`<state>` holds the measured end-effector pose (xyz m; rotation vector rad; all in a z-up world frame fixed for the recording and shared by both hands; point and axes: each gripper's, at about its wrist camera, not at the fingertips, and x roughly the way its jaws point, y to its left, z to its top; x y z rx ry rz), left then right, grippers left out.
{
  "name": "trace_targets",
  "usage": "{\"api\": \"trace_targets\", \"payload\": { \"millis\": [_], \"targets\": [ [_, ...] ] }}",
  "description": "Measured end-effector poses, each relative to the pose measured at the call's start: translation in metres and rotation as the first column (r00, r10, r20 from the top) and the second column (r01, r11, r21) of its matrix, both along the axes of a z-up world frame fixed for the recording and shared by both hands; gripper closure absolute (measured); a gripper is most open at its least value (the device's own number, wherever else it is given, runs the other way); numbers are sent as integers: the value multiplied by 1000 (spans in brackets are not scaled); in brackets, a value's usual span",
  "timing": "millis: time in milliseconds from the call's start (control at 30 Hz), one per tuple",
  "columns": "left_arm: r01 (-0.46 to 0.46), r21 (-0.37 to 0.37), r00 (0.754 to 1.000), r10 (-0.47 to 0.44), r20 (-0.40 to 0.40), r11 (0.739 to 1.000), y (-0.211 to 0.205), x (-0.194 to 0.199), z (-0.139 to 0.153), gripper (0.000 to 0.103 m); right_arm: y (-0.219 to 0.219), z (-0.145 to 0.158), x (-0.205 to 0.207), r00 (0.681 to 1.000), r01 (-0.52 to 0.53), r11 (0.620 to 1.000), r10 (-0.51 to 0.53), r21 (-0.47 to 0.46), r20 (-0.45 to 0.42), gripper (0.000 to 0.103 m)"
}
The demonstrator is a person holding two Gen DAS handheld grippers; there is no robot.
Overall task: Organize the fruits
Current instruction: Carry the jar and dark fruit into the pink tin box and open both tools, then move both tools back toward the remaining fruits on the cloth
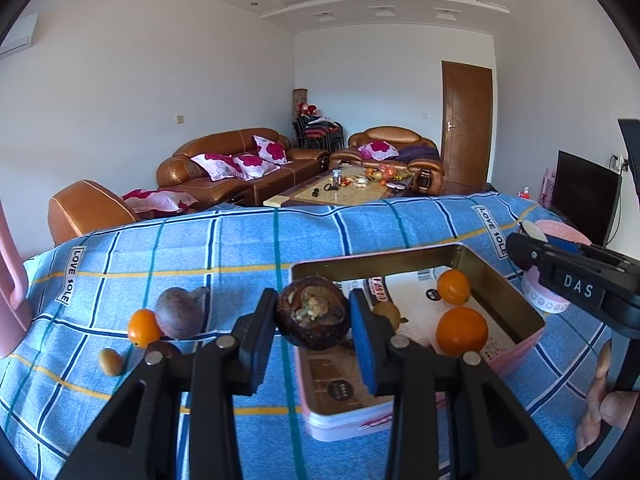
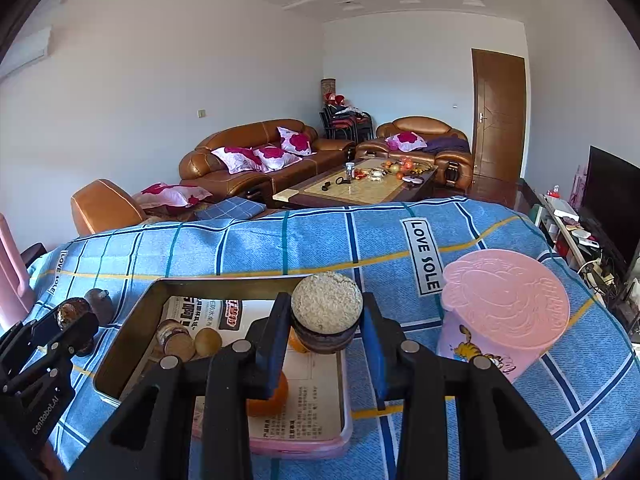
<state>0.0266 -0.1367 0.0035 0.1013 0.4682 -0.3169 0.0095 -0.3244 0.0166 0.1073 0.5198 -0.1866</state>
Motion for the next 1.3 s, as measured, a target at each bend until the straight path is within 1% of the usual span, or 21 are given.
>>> {"api": "trace_targets", "payload": {
  "millis": [67, 167, 267, 333, 433, 533, 800, 900, 1033, 1067, 1100, 1133, 1167, 1200, 1233, 1300],
  "targets": [
    [18, 10, 1000, -17, -17, 1000, -11, 2, -2, 65, -1, -1, 3, 1000, 8, 1000, -8, -8, -9, 67],
    [40, 34, 997, -38, -62, 999, -26, 6, -6, 65, -4, -3, 7, 1000, 10, 1000, -10, -3, -21, 67],
    [67, 51, 993, -61, -105, 996, -36, 10, -10, 65, -4, -6, 13, 999, -3, 1000, 3, 12, -39, 67],
    [74, 63, 989, -66, -131, 995, -41, 12, -13, 65, 1, -9, 17, 999, -14, 1000, 14, -2, -53, 67],
    [74, 64, 985, -63, -158, 995, -42, 16, -16, 65, 10, -13, 21, 997, -34, 999, 33, -22, -68, 67],
    [66, 50, 981, -56, -185, 997, -39, 20, -17, 65, 16, -16, 24, 995, -56, 998, 54, -23, -86, 66],
    [61, 49, 977, -50, -207, 997, -38, 22, -20, 65, 30, -31, 35, 980, -120, 992, 114, -28, -161, 66],
    [58, 51, 977, -46, -210, 997, -38, 23, -20, 65, 33, -31, 33, 981, -125, 991, 117, -42, -155, 66],
    [40, 53, 977, -28, -209, 998, -37, 25, -20, 64, 29, -31, 32, 980, -130, 991, 129, 4, -150, 64],
    [35, 51, 979, -24, -204, 998, -36, 24, -19, 63, 25, -30, 33, 980, -136, 990, 139, 28, -143, 59],
    [34, 50, 980, -23, -199, 998, -35, 23, -19, 61, 23, -28, 31, 981, -138, 989, 144, 48, -131, 56],
    [31, 55, 981, -20, -194, 998, -35, 22, -18, 50, 21, -26, 29, 982, -140, 988, 147, 63, -118, 54],
    [22, 62, 983, -10, -185, 998, -36, 21, -18, 38, 18, -24, 27, 983, -145, 986, 153, 80, -101, 45],
    [10, 68, 985, 2, -174, 998, -35, 19, -17, 33, 17, -21, 23, 984, -149, 984, 156, 94, -81, 37],
    [2, 67, 987, 9, -159, 998, -34, 18, -15, 27, 16, -18, 20, 986, -151, 983, 157, 102, -58, 34],
    [1, 56, 992, 6, -130, 998, -32, 13, -11, 22, 15, -11, 12, 988, -150, 983, 153, 105, -13, 33]
  ]
}}
